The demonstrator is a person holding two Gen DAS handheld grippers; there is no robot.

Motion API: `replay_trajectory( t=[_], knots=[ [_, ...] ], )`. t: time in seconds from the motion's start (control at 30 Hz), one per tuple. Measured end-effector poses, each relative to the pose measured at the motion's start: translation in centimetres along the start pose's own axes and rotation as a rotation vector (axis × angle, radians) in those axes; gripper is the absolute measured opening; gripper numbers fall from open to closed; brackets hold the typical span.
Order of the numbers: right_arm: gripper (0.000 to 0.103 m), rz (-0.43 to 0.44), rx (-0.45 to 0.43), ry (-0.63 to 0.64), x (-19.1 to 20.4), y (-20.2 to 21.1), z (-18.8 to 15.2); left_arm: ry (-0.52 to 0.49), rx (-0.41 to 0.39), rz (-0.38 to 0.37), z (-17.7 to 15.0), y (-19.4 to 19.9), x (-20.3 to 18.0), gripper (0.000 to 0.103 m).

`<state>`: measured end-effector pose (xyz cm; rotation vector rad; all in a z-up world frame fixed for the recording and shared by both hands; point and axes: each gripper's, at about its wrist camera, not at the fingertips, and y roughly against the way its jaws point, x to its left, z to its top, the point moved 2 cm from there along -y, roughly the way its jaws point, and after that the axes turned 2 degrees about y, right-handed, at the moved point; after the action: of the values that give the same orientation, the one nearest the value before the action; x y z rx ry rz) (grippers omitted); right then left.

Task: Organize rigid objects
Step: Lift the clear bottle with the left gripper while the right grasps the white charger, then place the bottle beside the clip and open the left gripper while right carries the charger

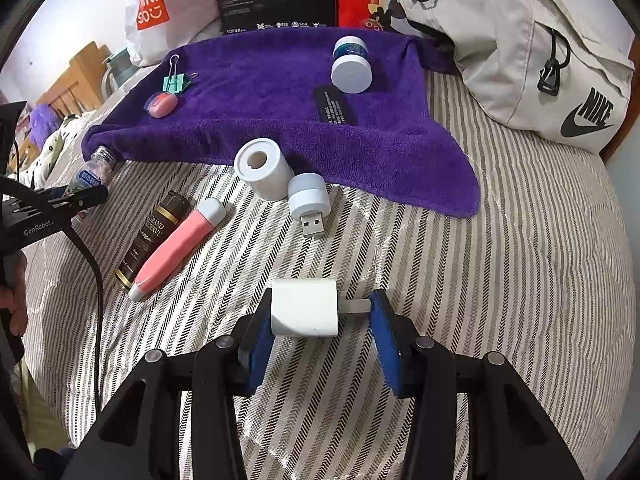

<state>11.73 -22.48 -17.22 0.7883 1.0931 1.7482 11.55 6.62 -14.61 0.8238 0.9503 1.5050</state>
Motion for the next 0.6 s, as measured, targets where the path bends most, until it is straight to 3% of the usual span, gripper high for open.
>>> replay_trajectory(
  t=[0.37, 0.6],
  knots=[
    [0.044, 0.036, 0.019, -0.017, -0.5, 0.9, 0.0, 0.040, 0.015, -0.104, -0.6, 0.9, 1.0, 0.039],
    [0.044, 0.054, 0.013, -0.013, -0.6, 1.3, 0.2, 0.016, 0.025, -0.089, -0.8, 1.4, 0.7, 0.039]
  ],
)
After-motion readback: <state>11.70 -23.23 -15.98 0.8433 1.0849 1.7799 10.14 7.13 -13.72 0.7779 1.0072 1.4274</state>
